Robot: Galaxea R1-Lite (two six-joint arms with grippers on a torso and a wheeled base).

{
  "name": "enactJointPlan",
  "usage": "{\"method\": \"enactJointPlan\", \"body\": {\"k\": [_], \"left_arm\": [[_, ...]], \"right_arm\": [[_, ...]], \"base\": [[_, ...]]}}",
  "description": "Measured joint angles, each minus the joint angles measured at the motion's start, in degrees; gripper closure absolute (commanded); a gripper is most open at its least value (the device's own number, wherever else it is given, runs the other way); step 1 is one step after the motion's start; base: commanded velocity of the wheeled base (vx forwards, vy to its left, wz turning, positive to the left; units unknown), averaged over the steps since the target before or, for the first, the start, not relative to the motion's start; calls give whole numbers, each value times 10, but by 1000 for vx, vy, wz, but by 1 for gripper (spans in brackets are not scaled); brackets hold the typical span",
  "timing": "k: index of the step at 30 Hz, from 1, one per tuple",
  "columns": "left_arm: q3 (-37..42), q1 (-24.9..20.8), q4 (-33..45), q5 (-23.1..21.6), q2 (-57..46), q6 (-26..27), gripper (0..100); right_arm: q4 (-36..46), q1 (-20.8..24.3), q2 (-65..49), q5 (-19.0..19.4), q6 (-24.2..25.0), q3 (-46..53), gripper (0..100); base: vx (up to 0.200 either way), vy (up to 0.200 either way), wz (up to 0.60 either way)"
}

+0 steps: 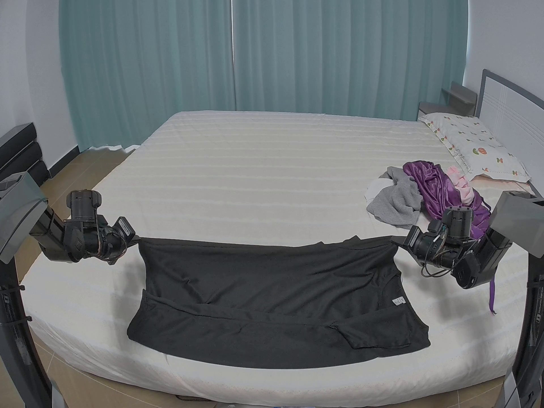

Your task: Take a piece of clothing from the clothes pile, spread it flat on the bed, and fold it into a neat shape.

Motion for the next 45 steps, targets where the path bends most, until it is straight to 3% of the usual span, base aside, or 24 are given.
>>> {"method": "enactJointPlan", "body": {"k": [9,25,44,45], "left_arm": [[55,1,0,0,-32,17,100],[171,3,-40,-2,-69,51,100],[250,9,-75,-9,-63,63,100],[252,9,-75,-9,-63,63,100]], "right_arm": [[-15,-4,-46,23,-15,95,100],[-142,-8,-56,28,-50,252,100],[-194,-20,-10,23,-109,335,100],[-196,-20,-6,22,-110,335,0]], "base": [[0,0,0],[0,0,0],[0,0,0],[0,0,0]]}}
